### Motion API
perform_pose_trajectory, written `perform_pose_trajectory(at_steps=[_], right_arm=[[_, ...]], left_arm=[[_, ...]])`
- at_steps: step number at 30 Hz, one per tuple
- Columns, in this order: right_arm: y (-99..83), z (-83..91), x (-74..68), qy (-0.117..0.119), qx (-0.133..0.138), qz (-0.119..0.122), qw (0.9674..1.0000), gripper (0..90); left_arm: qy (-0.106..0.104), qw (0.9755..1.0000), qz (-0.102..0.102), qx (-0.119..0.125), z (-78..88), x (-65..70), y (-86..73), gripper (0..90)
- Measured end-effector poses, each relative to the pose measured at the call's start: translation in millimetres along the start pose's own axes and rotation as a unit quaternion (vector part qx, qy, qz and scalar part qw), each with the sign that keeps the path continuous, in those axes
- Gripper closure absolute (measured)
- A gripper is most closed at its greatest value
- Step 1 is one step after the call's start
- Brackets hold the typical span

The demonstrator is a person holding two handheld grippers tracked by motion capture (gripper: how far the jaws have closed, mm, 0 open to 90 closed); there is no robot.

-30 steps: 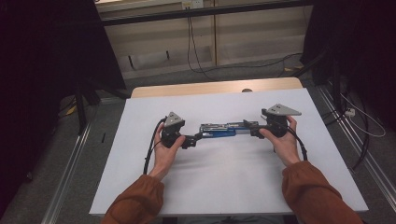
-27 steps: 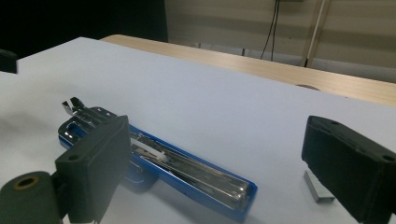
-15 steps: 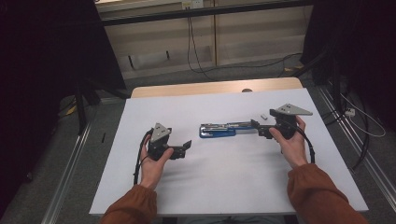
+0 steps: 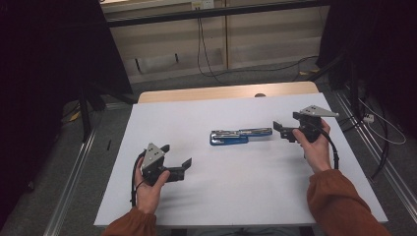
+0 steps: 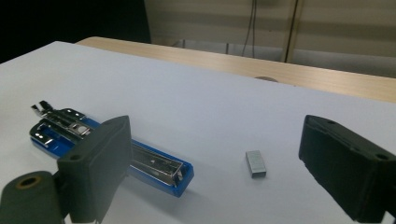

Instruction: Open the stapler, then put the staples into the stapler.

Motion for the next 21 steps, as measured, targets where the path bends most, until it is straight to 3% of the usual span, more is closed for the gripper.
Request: perform_pose_trajectory(at_steps=[6, 12, 18, 21], right_arm=[[1.5, -2.7, 5.2, 0.017, -0.008, -0.008, 0.9998, 9.6], [3.9, -8.6, 9.2, 0.013, -0.003, -0.014, 0.9998, 7.3], [4.5, -15.2, 13.1, 0.021, -0.026, -0.015, 0.9993, 10.3], [6.2, -17.8, 13.7, 0.019, -0.043, -0.001, 0.9989, 12.2]], left_arm=[[0.005, 1.0000, -0.001, 0.002, 12.2, 0.5, -5.0, 5.2], [0.016, 0.9998, 0.005, -0.003, 20.4, 2.8, -11.5, 5.2], [0.016, 0.9998, 0.016, 0.000, 27.2, 6.4, -9.9, 5.1], [0.011, 0.9997, 0.018, 0.014, 27.5, 8.7, -5.4, 5.1]])
Point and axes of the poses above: each handheld gripper's, and its own axes: z roughly backward along the jaws, y roughly out of its top, x roughly to its right, the point moved 3 cm from there along -z, roughly forward along the jaws, and after that the axes turned 5 degrees about -z, right-handed, at the moved point
